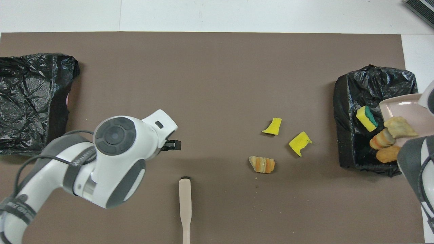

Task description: Sweep and dump trash in bin

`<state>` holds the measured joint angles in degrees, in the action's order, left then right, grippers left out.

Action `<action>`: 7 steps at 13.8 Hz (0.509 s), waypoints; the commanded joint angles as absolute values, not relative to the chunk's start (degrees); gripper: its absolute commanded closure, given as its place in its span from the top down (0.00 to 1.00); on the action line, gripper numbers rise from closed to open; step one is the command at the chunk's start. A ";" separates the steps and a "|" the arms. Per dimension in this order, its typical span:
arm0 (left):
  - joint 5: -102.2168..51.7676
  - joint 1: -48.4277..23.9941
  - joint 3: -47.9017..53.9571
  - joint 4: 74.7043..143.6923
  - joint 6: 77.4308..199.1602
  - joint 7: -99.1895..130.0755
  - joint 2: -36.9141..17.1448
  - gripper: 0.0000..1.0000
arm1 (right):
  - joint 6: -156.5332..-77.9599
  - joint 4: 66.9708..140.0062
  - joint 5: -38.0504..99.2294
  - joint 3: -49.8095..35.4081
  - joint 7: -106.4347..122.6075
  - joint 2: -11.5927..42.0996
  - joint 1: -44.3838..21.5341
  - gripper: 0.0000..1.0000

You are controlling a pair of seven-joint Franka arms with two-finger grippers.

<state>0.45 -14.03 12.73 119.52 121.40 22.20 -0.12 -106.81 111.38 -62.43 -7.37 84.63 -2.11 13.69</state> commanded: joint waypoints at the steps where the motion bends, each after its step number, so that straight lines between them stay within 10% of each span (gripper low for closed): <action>1: 1.41 -7.93 13.45 108.50 110.44 14.63 0.00 1.00 | -107.14 113.03 -69.24 -7.38 83.58 -3.78 12.92 0.00; 7: 1.41 2.71 12.92 88.97 92.74 1.86 -0.17 1.00 | -107.14 109.08 -60.62 -7.56 86.73 -3.08 12.92 0.00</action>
